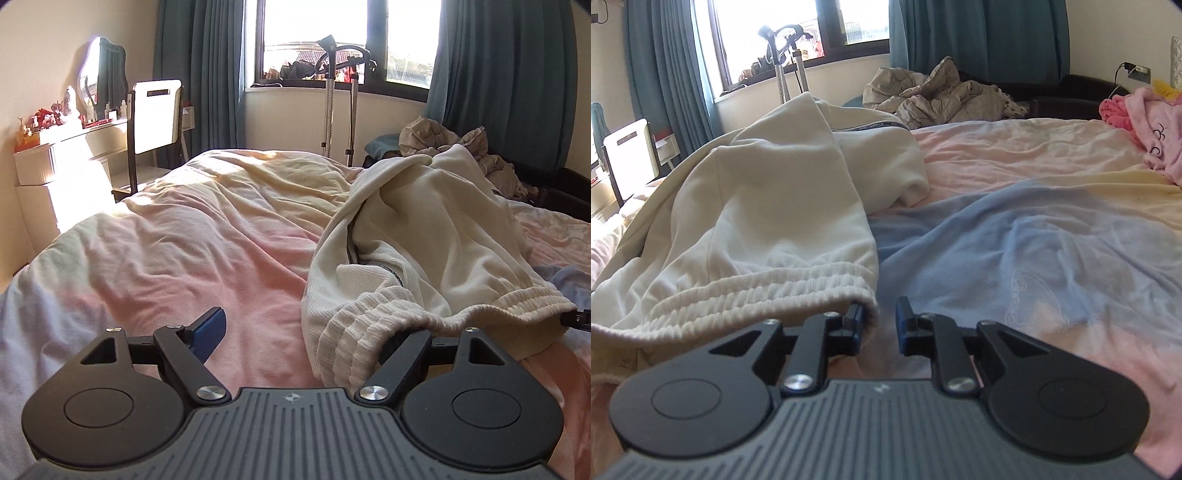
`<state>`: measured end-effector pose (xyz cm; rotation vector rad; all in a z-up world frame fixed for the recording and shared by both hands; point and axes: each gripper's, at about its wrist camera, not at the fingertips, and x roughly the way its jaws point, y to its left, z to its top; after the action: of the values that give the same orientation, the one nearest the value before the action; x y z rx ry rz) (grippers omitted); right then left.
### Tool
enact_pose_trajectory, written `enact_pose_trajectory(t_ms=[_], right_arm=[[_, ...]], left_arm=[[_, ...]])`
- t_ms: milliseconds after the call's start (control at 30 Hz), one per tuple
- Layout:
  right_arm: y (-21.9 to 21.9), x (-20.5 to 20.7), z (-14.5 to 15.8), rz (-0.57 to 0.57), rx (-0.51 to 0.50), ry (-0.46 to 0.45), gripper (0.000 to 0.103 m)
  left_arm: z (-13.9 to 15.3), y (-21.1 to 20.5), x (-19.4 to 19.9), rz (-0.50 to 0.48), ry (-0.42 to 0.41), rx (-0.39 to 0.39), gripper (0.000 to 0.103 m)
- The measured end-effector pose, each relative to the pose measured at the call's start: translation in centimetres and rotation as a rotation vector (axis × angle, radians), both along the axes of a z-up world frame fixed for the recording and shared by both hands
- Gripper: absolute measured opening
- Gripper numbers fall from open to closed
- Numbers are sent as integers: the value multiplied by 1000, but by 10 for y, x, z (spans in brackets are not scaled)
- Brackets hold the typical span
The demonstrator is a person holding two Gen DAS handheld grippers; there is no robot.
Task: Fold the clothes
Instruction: 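Lift the held cuff with the left tool and pull the leg straight, then grasp the other ribbed cuff with the right tool while the left tool holds its cuff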
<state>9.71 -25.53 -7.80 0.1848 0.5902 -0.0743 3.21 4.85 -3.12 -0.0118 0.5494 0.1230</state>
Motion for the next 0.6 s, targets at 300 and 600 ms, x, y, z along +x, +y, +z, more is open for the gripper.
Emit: enact_pose_trajectory(t_ms=[300, 600], right_arm=[[28, 11, -5, 118, -242, -59, 27], [19, 10, 3, 95, -240, -116, 27]], left_arm=[[-18, -11, 8, -67, 91, 31, 41], [-17, -4, 17, 5, 63, -13, 42]])
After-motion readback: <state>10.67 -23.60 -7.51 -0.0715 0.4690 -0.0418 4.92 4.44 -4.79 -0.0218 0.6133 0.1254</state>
